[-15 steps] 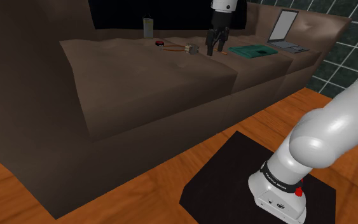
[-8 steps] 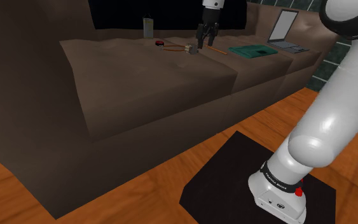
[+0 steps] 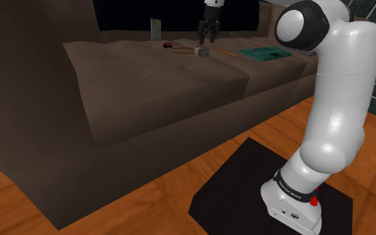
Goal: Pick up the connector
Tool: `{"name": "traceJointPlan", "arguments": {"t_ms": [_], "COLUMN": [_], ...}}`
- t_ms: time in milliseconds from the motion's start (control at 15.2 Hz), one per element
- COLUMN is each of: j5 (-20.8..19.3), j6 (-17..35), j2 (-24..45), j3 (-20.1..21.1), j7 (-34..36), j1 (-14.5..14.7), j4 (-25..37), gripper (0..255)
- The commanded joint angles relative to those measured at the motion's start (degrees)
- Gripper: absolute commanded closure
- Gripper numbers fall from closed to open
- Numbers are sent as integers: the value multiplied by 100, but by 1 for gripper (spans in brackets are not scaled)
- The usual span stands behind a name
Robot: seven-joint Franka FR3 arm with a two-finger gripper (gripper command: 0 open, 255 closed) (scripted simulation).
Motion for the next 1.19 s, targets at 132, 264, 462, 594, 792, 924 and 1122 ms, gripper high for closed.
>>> {"name": "traceJointPlan", "arguments": {"t_ms": [132, 264, 462, 594, 792, 924, 1122], "j5": [26, 17, 11, 12, 12, 11, 11], "j6": [254, 437, 578, 580, 583, 586, 581], "j2": [72, 22, -11, -11, -13, -16, -14], "j3": [7, 7, 7, 7, 7, 7, 7], "j7": [-21, -24, -26, -29, -28, -28, -26], "j1": [-6, 12, 25, 23, 23, 24, 25], "j4": [-177, -411, -583, -586, -590, -597, -590], "gripper": [0, 0, 0, 255, 255, 255, 255]}}
